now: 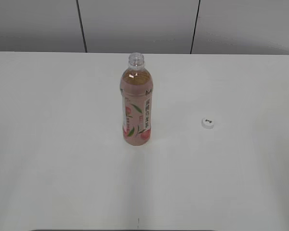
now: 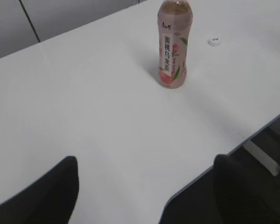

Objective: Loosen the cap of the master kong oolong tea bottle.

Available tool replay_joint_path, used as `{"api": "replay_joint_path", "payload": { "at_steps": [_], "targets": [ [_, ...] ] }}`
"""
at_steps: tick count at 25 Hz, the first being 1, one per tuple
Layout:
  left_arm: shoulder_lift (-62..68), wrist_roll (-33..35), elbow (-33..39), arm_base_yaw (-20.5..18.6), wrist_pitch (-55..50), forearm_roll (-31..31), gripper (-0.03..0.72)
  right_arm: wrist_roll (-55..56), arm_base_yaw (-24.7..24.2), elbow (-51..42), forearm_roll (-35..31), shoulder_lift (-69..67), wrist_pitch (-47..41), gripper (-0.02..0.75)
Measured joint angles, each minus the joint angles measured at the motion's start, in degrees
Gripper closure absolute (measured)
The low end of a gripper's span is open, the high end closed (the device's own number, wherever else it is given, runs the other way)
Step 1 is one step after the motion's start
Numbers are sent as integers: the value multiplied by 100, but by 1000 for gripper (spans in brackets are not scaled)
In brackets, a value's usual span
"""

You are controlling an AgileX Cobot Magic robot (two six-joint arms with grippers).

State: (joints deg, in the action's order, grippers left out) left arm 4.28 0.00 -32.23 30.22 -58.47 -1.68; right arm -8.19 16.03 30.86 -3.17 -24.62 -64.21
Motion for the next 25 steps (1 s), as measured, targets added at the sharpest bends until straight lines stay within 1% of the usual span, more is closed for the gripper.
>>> {"api": "replay_joint_path", "payload": {
  "at_steps": [3, 6, 9, 13, 25],
  "targets": [
    [-415, 0, 12, 0, -29, 27, 160, 44, 0, -82, 154, 957, 53, 284],
    [-462, 0, 12, 0, -29, 42, 167, 100, 0, -108, 259, 1775, 90, 331],
    [-462, 0, 25, 0, -33, 54, 174, 112, 0, -143, 317, 2408, 90, 360],
    [-462, 0, 29, 0, -39, 71, 179, 263, 0, -148, 384, 2496, 88, 372],
    [-462, 0, 29, 0, -34, 71, 214, 314, 0, -148, 418, 2496, 93, 373]
  ]
}}
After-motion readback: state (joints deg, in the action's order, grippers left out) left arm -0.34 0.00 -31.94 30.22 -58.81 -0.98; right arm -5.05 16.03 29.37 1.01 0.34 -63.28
